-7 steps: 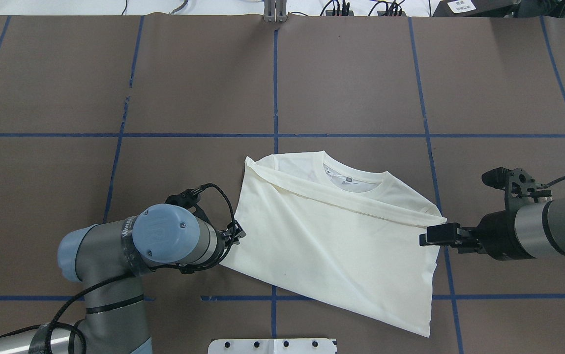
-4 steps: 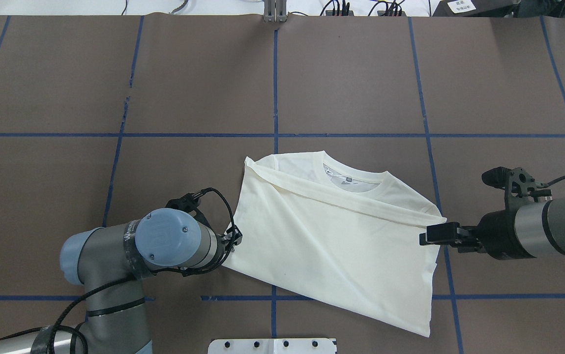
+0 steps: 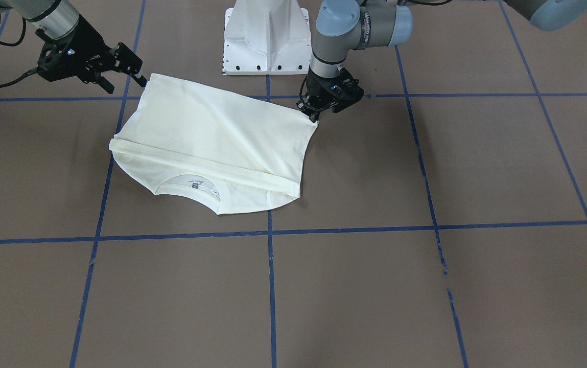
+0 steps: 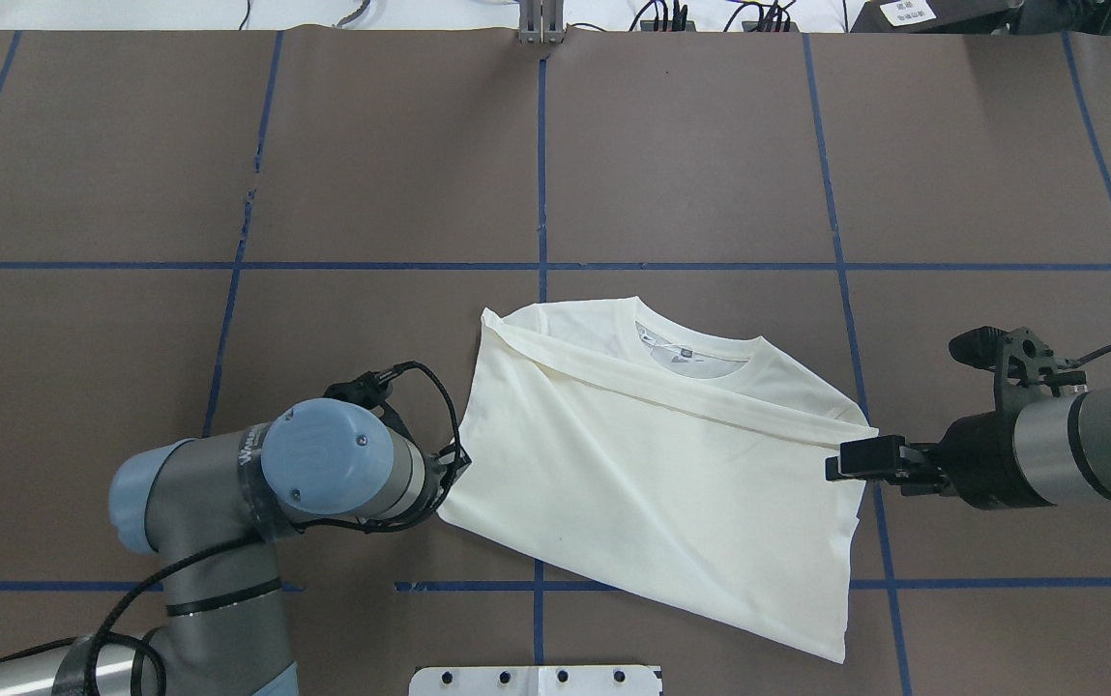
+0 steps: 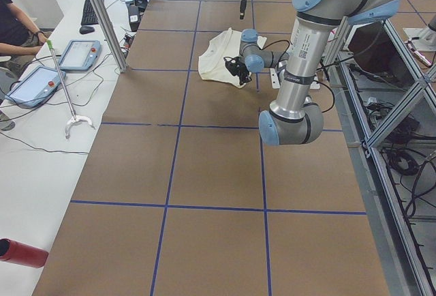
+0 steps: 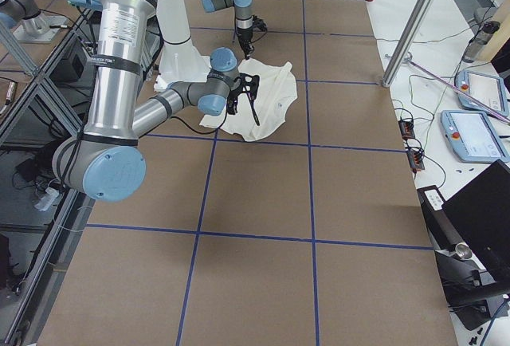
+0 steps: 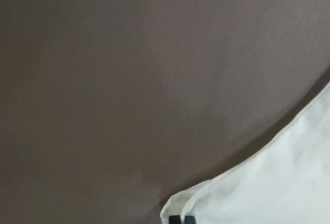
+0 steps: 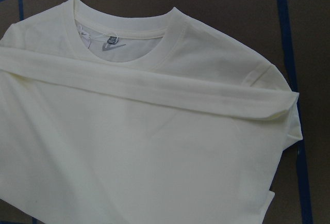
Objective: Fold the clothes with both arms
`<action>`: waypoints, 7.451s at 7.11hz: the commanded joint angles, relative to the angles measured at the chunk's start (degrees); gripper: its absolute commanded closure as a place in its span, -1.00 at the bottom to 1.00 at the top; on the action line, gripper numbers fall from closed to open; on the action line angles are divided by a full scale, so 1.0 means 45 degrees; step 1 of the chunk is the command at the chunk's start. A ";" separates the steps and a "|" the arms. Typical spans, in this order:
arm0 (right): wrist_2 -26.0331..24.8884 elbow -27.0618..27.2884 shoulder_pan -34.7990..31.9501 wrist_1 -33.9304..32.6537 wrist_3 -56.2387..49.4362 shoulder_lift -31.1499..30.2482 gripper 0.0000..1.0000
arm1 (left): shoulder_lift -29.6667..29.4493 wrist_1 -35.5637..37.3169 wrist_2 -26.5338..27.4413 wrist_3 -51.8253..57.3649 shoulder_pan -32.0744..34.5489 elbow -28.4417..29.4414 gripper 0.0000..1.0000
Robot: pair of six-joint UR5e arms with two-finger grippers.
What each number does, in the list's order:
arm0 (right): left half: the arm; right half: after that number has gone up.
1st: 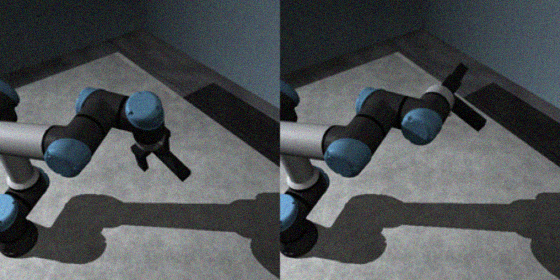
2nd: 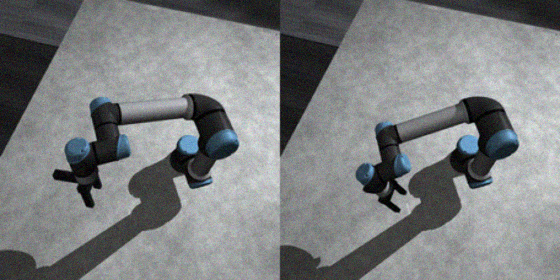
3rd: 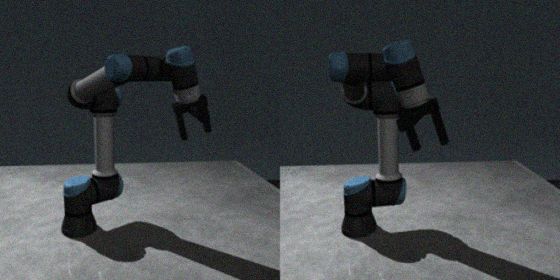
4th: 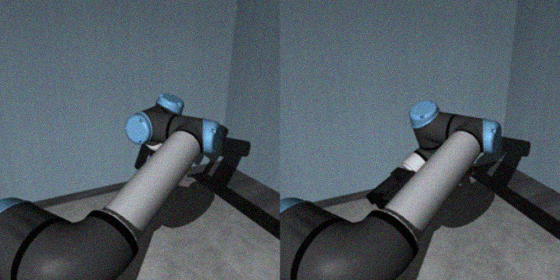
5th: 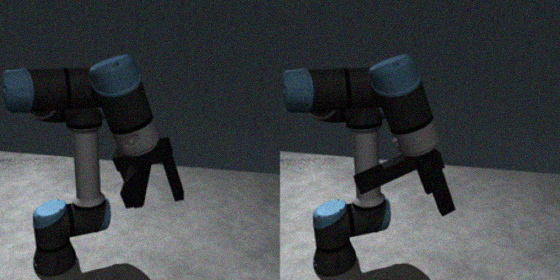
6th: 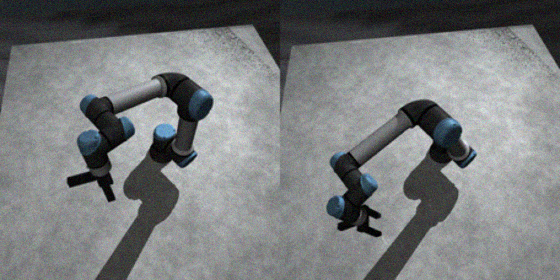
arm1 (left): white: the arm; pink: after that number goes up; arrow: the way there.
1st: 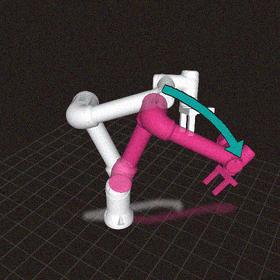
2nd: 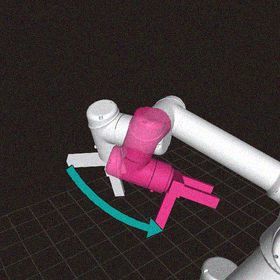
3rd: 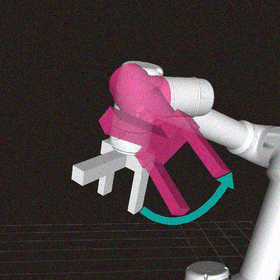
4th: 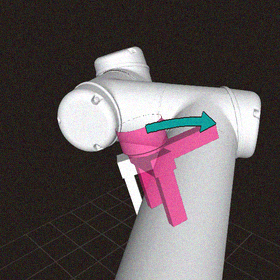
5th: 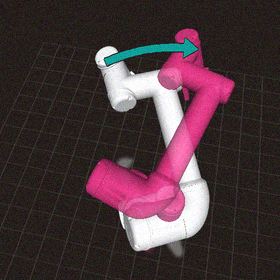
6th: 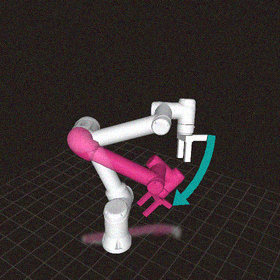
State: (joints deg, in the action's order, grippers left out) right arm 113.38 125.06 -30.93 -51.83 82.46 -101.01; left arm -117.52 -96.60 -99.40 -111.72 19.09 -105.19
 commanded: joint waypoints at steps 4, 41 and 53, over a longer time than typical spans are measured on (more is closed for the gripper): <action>-0.0020 0.0022 -0.0138 0.0015 0.0016 0.0025 -1.00 | -0.2583 -0.3145 0.0019 0.4059 0.4697 0.5948 1.00; -0.3579 -0.5038 0.1936 -1.0980 -0.5392 0.9127 -1.00 | 0.0433 0.1194 -0.1914 0.7444 0.4881 -0.2524 -1.00; -0.1622 -0.3357 0.0838 -1.1040 -0.5552 0.9771 -1.00 | 0.1176 -0.0569 0.0758 0.0337 -0.1387 -0.1490 -0.78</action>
State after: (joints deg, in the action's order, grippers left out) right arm 106.05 109.82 -27.02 -101.52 56.96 -56.88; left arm -112.21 -100.74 -98.31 -108.09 15.73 -112.76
